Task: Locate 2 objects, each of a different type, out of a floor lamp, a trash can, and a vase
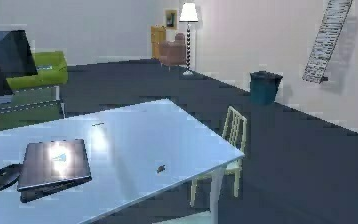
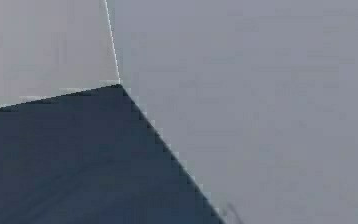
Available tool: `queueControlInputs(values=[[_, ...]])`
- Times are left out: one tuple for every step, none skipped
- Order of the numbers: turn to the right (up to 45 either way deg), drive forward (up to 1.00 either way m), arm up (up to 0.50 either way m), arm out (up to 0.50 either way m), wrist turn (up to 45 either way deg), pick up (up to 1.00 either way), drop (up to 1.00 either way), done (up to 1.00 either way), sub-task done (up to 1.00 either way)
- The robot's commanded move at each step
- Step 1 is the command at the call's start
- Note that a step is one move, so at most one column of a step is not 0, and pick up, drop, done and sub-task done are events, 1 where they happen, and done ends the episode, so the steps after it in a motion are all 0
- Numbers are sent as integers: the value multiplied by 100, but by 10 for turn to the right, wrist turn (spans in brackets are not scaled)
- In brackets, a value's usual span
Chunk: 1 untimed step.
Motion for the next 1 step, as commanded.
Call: queueControlInputs(values=[[450,0,0,0,0,0,0,0,0]])
